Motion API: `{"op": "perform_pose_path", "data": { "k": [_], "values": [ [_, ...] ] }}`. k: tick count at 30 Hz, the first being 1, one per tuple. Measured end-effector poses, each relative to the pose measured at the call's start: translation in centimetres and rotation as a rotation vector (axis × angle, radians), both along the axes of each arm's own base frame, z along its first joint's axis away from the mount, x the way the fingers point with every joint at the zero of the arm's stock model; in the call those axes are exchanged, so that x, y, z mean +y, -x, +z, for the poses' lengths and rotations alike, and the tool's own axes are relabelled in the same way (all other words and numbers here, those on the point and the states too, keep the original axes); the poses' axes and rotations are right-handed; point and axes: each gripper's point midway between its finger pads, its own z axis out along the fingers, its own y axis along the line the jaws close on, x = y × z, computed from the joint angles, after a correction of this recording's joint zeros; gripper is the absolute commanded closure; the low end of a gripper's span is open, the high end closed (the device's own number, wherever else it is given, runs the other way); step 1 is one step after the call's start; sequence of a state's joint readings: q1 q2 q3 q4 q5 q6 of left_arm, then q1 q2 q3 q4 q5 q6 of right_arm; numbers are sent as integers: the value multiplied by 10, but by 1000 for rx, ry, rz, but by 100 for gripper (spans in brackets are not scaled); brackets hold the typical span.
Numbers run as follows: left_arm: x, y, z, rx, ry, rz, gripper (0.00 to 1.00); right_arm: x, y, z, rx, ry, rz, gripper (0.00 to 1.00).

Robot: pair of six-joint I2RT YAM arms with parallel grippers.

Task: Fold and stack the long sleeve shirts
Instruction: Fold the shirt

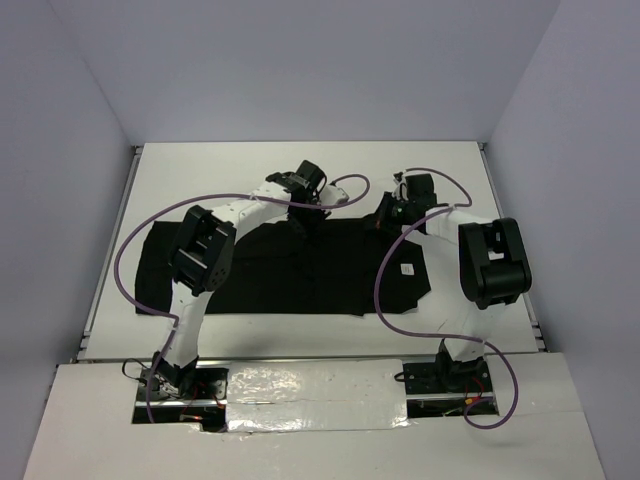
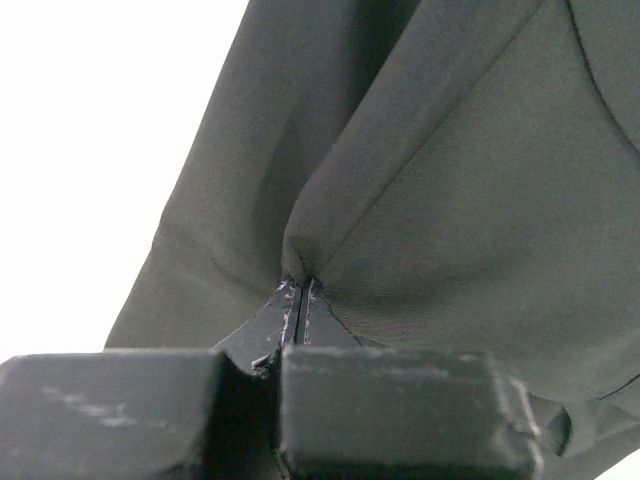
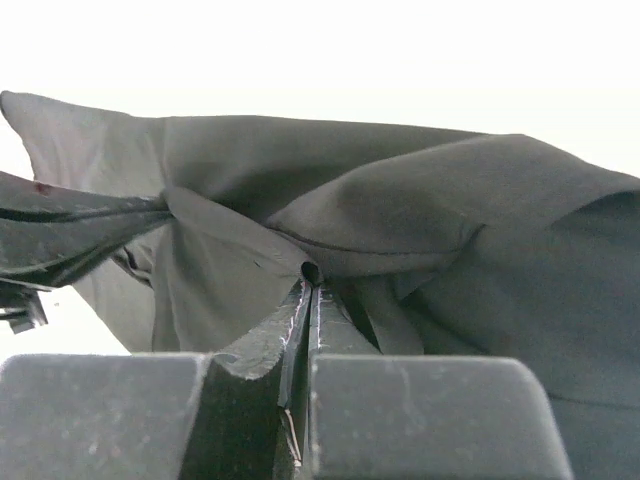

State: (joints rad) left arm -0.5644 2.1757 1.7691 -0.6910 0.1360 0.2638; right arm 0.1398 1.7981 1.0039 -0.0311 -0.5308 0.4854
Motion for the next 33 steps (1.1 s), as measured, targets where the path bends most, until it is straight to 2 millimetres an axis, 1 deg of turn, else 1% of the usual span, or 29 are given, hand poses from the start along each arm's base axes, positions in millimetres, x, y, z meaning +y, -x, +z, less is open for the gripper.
{"op": "perform_pose_path", "data": {
  "k": [4,7,9,10,11,12,13,14,16,18,20,21,22,23,24,26,27,29,30,31,33],
  "values": [
    [1,-6,1,-29,-10,7,100,0,-11,11,-31,2,-6,100],
    [2,-10,2,-46,-15,13,100,0,-15,13,-35,7,-11,100],
    [3,-13,2,-60,-23,14,91,-1,-15,11,-27,12,-14,99],
    [4,-15,2,-69,-28,9,77,-1,-15,9,-22,14,-16,95],
    [4,-16,3,-76,-33,2,69,-1,-14,7,-15,16,-16,91],
    [5,-16,2,-77,-37,-1,61,-2,-14,5,-8,17,-18,76],
    [6,-16,2,-80,-43,-1,51,-2,-13,3,2,21,-21,69],
    [7,-17,2,-83,-49,-2,48,-3,-12,0,11,26,-23,60],
    [9,-19,2,-92,-60,-2,41,-5,-13,-2,22,40,-25,56],
    [11,-22,5,-104,-70,3,36,-7,-14,-2,24,58,-31,52],
    [11,-29,12,-122,-67,13,29,-12,-17,-1,19,84,-45,49],
    [10,-33,19,-135,-59,18,29,-14,-18,1,15,99,-53,49],
    [8,-37,26,-146,-51,21,25,-17,-18,3,12,115,-59,46],
    [7,-41,35,-161,-40,24,10,-20,-16,6,12,128,-67,40],
    [6,-45,43,-173,-31,24,9,-24,-14,11,6,149,-83,40],
    [5,-51,58,-199,-8,31,8,-32,-7,25,-8,178,-112,27],
    [8,-51,64,-201,-5,36,5,-37,-1,34,-13,194,-131,27],
    [21,-46,72,-191,-10,51,5,-46,15,54,-34,220,-166,27],
    [32,-43,74,-182,-14,66,6,-50,24,61,-38,227,-187,27],
    [46,-39,77,-169,-24,87,6,-55,35,67,-36,233,-209,28],
    [87,-37,80,-149,-40,160,6,-66,61,71,-7,243,-258,28]
  ]
}}
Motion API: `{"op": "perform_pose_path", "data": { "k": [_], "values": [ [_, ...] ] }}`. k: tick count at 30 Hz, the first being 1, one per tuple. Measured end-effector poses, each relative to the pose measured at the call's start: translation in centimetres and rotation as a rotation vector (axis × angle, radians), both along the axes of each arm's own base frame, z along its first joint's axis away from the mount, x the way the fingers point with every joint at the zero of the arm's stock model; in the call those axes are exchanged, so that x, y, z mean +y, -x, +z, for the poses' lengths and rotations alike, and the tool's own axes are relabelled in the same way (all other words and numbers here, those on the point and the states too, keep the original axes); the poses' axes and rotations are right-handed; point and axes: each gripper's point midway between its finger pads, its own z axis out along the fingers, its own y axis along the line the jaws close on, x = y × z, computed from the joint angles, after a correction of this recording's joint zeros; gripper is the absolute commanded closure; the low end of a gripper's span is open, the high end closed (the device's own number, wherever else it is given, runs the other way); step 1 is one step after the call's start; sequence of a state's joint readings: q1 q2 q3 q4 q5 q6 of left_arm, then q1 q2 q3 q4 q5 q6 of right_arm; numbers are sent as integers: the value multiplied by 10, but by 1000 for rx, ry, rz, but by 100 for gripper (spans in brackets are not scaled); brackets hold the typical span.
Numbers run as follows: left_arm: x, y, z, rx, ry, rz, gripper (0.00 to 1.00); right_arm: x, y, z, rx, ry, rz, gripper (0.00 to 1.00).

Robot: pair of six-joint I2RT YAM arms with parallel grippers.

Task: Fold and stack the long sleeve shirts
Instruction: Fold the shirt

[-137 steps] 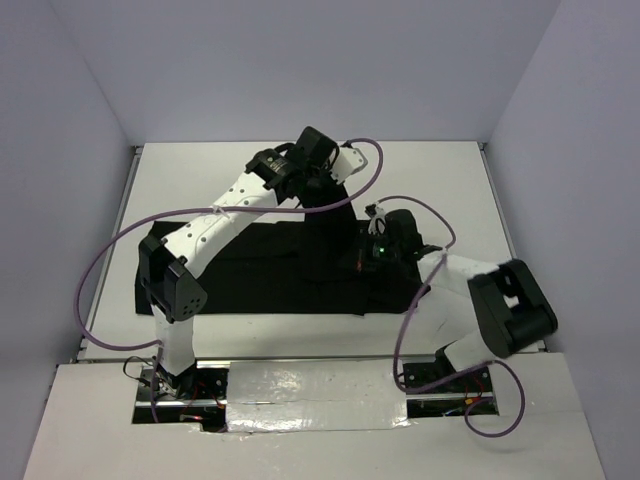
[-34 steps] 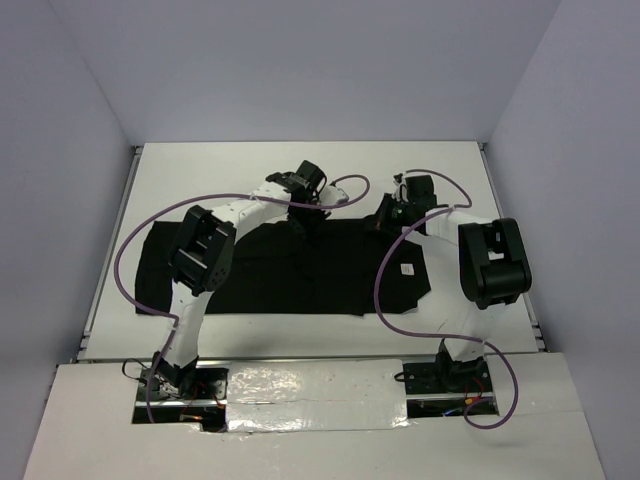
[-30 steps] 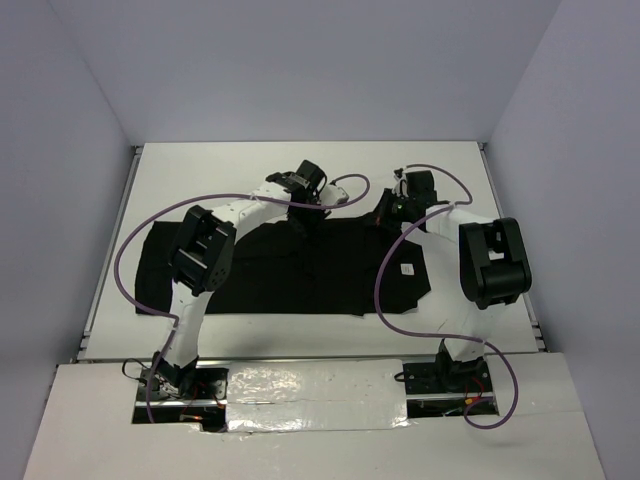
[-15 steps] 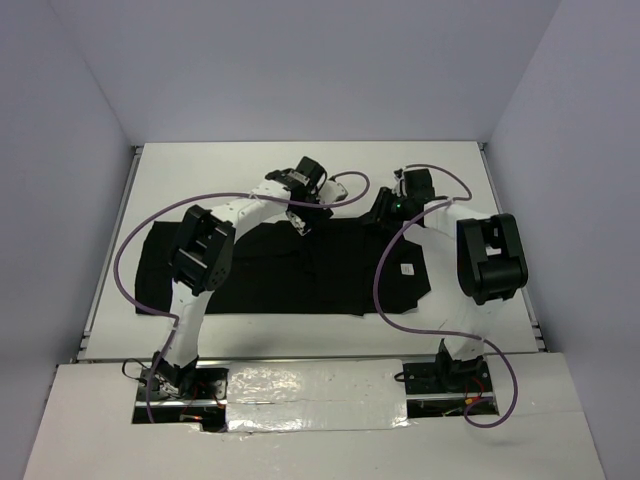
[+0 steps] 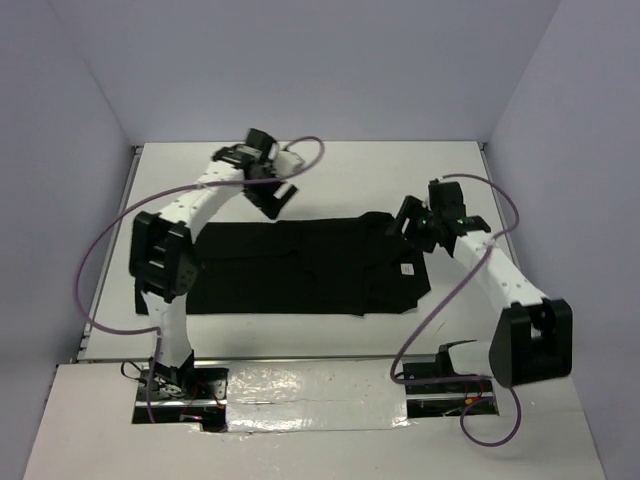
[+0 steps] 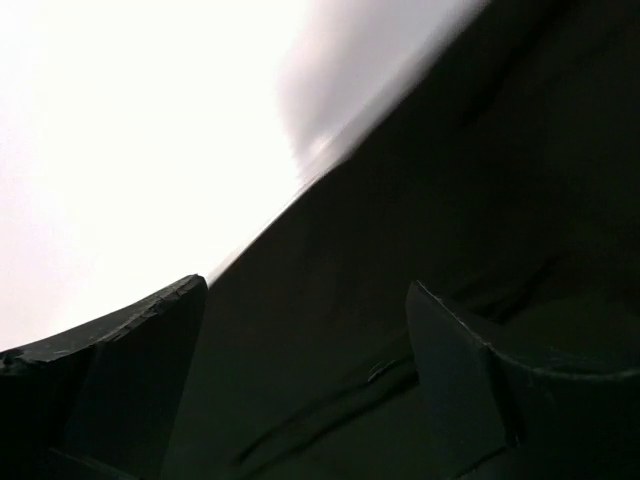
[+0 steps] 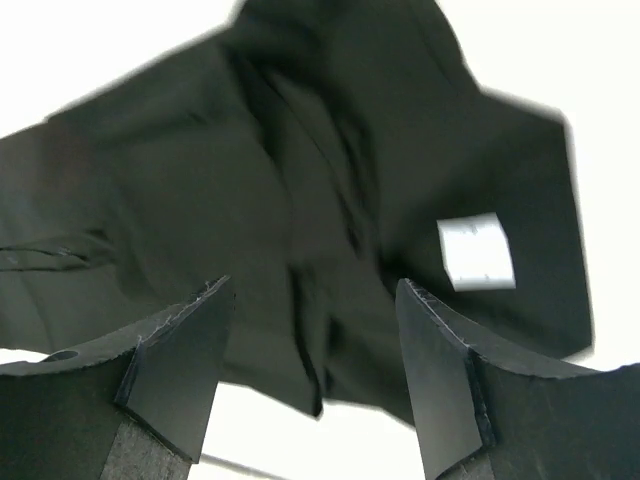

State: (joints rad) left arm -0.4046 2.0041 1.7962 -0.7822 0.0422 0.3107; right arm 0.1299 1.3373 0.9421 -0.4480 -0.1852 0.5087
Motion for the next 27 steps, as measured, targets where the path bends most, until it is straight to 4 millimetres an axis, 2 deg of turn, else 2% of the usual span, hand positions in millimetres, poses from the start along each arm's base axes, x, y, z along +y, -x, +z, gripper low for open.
{"op": "perform_pose_path", "data": {
  "k": [2,5,7,10,12,14,16,19,21,22,24,25,27],
  "values": [
    [64,-4,1,16,-16,135,6,-10,28,-7,50,7,-56,27],
    [176,-8,-6,32,-36,387,6,-19,64,-29,157,3,-121,28],
    [247,1,-15,56,-43,548,6,-21,86,-47,233,-6,-154,30],
    [325,23,-31,96,-48,732,4,-23,114,-71,338,-7,-187,30],
    [346,30,-40,113,-57,778,4,-25,125,-80,380,-2,-205,30],
    [355,30,-51,125,-62,792,3,-26,131,-85,397,3,-218,31],
    [352,26,-65,139,-62,780,3,-27,133,-87,402,0,-227,31],
    [344,17,-84,154,-49,758,8,-26,140,-98,424,-5,-232,32],
    [338,13,-96,169,-36,745,24,-26,146,-107,453,-6,-238,33],
    [335,13,-98,173,-27,736,45,-25,149,-110,468,-12,-241,34],
    [332,12,-101,167,-10,735,72,-23,147,-111,465,-23,-247,44],
    [330,12,-102,165,0,725,99,-23,146,-111,461,-29,-249,50],
    [329,14,-102,151,7,726,100,-22,144,-112,456,-36,-261,58]
  ]
}}
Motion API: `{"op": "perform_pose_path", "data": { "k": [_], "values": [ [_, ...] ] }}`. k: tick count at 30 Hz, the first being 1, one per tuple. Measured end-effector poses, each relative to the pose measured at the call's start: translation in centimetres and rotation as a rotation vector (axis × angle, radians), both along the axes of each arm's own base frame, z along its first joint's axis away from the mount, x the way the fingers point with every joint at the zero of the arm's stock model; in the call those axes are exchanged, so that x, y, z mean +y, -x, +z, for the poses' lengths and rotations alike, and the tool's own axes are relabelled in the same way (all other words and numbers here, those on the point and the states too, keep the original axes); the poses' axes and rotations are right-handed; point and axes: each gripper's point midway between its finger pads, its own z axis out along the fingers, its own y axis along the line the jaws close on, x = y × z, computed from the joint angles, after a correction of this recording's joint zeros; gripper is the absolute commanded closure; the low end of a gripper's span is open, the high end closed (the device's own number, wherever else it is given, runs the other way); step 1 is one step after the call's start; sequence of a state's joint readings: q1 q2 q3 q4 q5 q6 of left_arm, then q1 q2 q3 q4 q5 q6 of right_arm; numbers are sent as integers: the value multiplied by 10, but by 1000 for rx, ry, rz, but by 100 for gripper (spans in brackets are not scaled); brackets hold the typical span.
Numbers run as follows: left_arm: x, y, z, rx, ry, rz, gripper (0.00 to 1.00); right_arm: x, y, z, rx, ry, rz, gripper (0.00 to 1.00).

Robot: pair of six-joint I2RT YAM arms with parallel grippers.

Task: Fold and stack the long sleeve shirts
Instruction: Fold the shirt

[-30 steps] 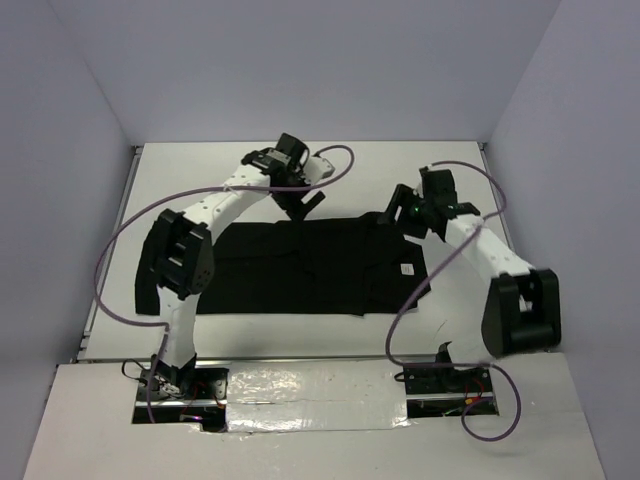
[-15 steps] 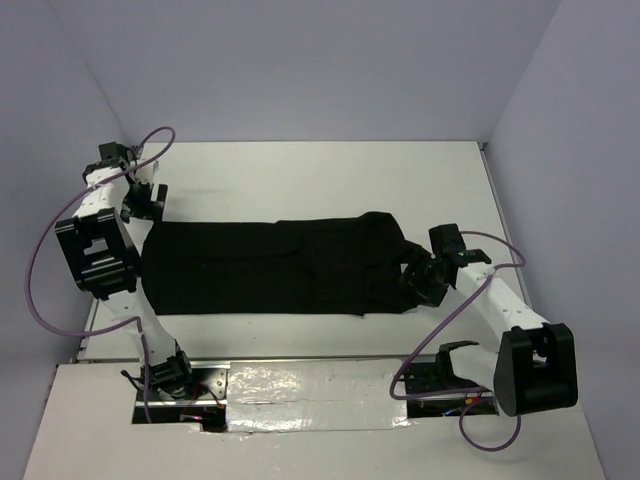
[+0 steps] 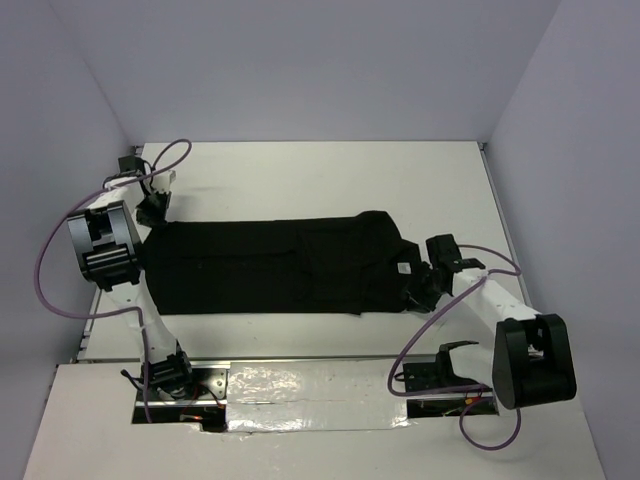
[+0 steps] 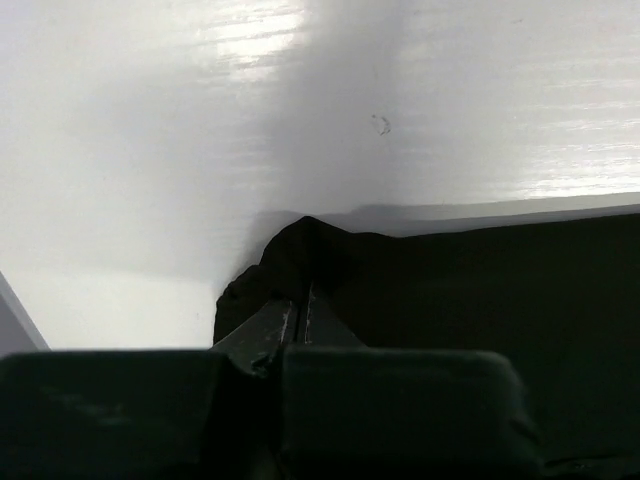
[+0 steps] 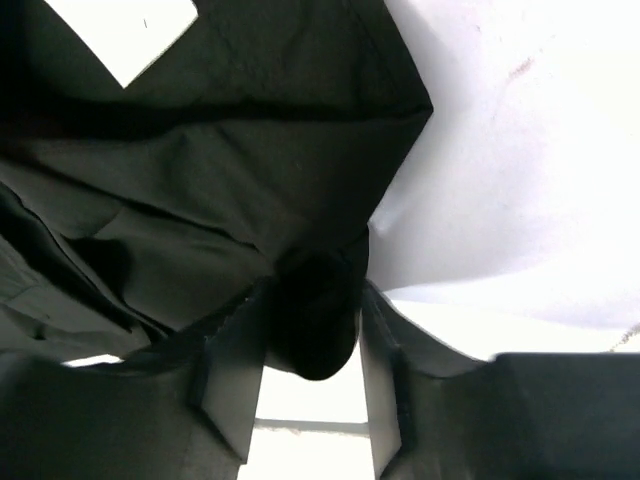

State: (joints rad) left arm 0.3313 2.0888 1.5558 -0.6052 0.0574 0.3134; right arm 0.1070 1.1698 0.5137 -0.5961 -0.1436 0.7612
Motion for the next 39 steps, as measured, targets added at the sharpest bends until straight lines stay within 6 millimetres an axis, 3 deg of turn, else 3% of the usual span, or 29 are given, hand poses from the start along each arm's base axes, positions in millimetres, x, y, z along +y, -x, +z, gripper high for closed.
{"op": "perform_pose_path", "data": {
  "k": [4,8,10,13,14,16,17,18,19,23,24,26,27,29,33,36,39],
  "values": [
    [5,7,-1,-28,-8,11,100,0,-8,-5,15,5,-13,84],
    [14,16,0,-45,-6,36,100,-2,-38,-5,33,16,-15,94],
    [17,22,0,-47,-4,43,94,-6,-62,-4,23,39,-14,95],
    [19,32,0,-40,-9,37,77,-15,-108,-3,5,75,-9,97],
    [19,35,0,-36,-10,34,59,-17,-126,-2,-6,83,-6,96],
    [18,42,0,-30,-14,18,41,-23,-164,-1,-34,104,-3,96],
    [15,47,0,-24,-7,13,33,-25,-183,1,-48,108,0,96],
    [12,54,0,-13,0,5,8,-27,-203,2,-64,120,5,95],
    [9,61,0,-1,4,-9,1,-29,-226,2,-86,129,9,94],
    [-4,89,-2,60,39,-30,1,-33,-306,7,-161,148,23,80],
    [-7,94,-1,77,48,-36,1,-34,-323,9,-179,153,24,73],
    [-9,100,2,94,52,-49,1,-36,-351,11,-211,154,25,58],
    [-10,102,6,97,53,-55,1,-37,-360,13,-219,150,23,54],
    [-10,104,16,97,54,-61,1,-42,-373,18,-238,131,24,49],
    [-5,94,43,52,42,-84,1,-61,-374,26,-249,92,13,46],
    [-1,82,59,7,28,-103,1,-70,-360,30,-241,62,9,46],
    [-1,77,61,-3,34,-110,12,-61,-337,38,-242,6,18,47]
  ]
}}
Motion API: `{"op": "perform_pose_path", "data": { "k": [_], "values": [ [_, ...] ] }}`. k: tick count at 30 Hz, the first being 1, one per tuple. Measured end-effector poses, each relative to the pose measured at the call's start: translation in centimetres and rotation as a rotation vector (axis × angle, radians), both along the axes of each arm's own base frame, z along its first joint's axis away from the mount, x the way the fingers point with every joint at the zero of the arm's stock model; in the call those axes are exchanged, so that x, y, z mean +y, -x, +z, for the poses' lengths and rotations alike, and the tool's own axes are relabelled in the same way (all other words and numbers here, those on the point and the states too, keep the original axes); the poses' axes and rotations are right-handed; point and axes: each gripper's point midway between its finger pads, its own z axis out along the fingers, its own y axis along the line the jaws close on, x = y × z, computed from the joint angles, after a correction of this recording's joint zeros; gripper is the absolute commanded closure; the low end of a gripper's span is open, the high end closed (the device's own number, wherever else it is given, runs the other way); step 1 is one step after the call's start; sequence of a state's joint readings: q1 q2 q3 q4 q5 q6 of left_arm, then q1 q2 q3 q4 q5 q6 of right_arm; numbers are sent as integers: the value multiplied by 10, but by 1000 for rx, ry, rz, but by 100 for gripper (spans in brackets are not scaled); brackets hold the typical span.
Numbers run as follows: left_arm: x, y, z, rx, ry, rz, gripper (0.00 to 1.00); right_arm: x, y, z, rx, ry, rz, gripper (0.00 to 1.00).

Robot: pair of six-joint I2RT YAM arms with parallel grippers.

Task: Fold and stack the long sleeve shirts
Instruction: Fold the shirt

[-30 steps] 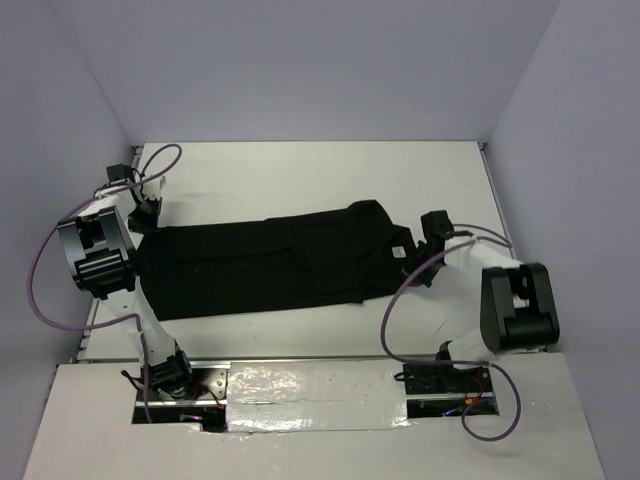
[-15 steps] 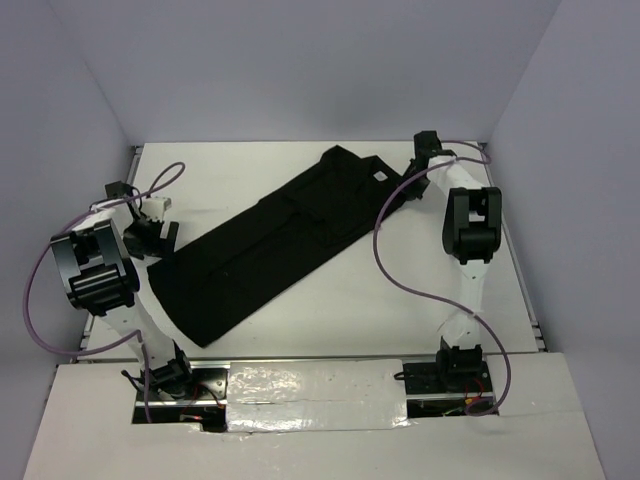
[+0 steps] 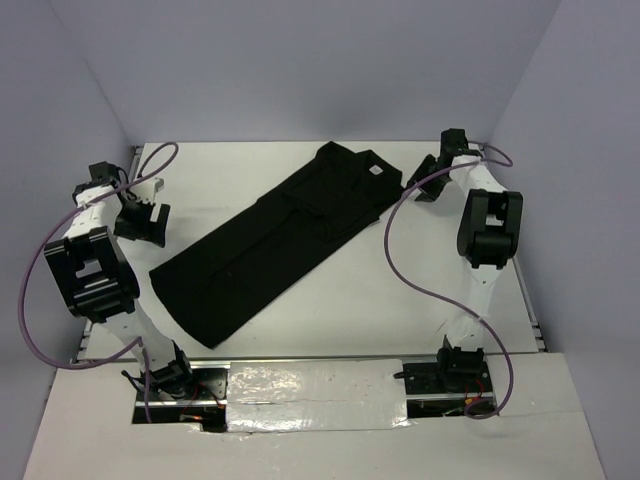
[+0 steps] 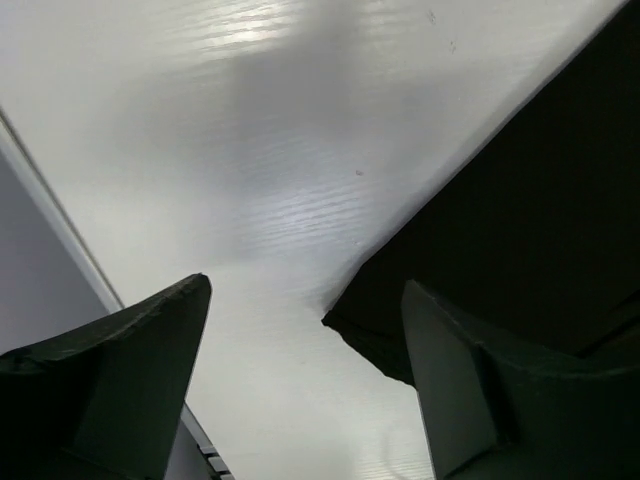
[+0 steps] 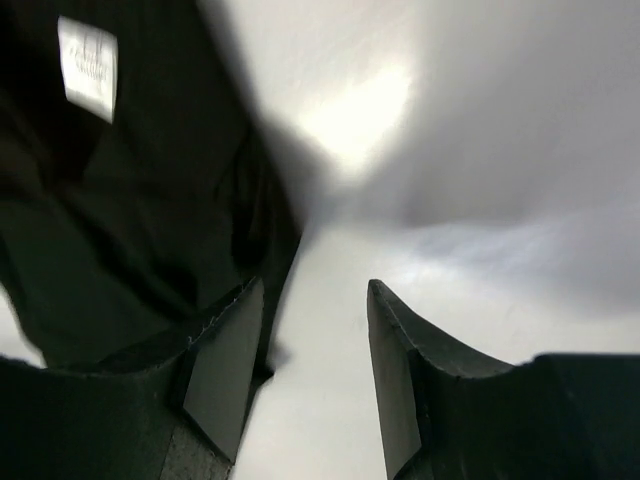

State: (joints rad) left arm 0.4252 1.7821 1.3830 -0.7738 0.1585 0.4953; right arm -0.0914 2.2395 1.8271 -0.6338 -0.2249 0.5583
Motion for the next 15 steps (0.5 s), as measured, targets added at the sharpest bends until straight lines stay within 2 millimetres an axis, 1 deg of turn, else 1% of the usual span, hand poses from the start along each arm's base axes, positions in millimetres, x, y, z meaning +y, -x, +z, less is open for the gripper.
{"op": "perform_pose_path", "data": {
  "k": [1,2,4,6,8,9,11,13,15],
  "values": [
    [-1,0,-3,5,6,0,12,5,11,1,12,-9,6,47],
    [-1,0,-7,15,14,-3,19,13,20,4,12,-30,16,47],
    [-3,0,-18,38,35,-5,25,31,33,8,0,-65,37,47],
    [-6,2,-29,59,53,-9,25,51,43,10,-5,-104,59,46],
    [-9,4,-36,77,67,-14,23,69,46,9,-14,-131,79,46],
    [-10,5,-37,80,69,-15,22,74,47,7,-15,-138,80,45],
    [-11,5,-39,77,74,-19,21,87,48,4,-18,-151,82,42],
    [-13,5,-42,77,77,-22,20,95,49,2,-17,-162,71,38],
    [-15,7,-44,82,81,-25,20,97,47,2,-17,-167,48,37]
  ]
}}
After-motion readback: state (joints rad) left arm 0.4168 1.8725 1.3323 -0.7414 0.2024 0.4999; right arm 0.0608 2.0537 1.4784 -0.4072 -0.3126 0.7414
